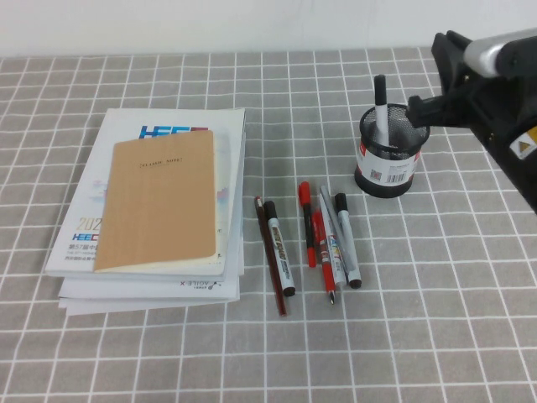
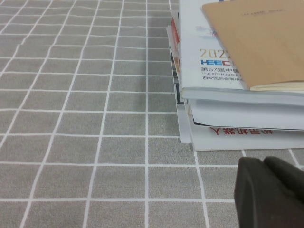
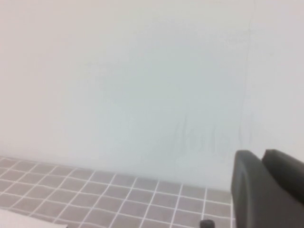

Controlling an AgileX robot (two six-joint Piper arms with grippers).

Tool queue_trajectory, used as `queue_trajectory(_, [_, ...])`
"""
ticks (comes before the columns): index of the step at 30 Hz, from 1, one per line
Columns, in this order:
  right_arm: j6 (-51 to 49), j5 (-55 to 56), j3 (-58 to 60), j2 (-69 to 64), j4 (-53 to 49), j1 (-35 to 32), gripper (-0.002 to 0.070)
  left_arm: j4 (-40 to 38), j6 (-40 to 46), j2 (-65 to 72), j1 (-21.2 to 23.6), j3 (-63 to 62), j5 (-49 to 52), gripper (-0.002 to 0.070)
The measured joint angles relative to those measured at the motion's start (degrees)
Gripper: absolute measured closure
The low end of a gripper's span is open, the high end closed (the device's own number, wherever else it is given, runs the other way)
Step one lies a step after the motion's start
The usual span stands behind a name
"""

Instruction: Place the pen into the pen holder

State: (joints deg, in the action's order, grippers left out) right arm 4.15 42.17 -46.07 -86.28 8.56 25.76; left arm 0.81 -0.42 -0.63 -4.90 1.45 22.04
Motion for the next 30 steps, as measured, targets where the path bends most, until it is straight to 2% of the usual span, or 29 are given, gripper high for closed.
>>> queue_trajectory(9, [0.2, -1.1, 8.4, 10.0, -9.2, 0.0, 0.0687, 0.0, 0.0, 0.0, 0.0, 0.0, 0.0, 0.0680])
queue_trajectory(15, [0.1, -2.4, 16.5, 23.5, -8.6, 0.0, 0.0688, 0.0, 0.0, 0.0, 0.0, 0.0, 0.0, 0.0680])
queue_trajectory(23, [0.0, -22.8, 20.3, 41.8, -2.0, 0.0, 0.0688, 0.0, 0.0, 0.0, 0.0, 0.0, 0.0, 0.0680])
queue_trajectory(30, [0.1, -41.4, 20.3, 48.9, 2.3, 0.0, 0.0688, 0.0, 0.0, 0.0, 0.0, 0.0, 0.0, 0.0680])
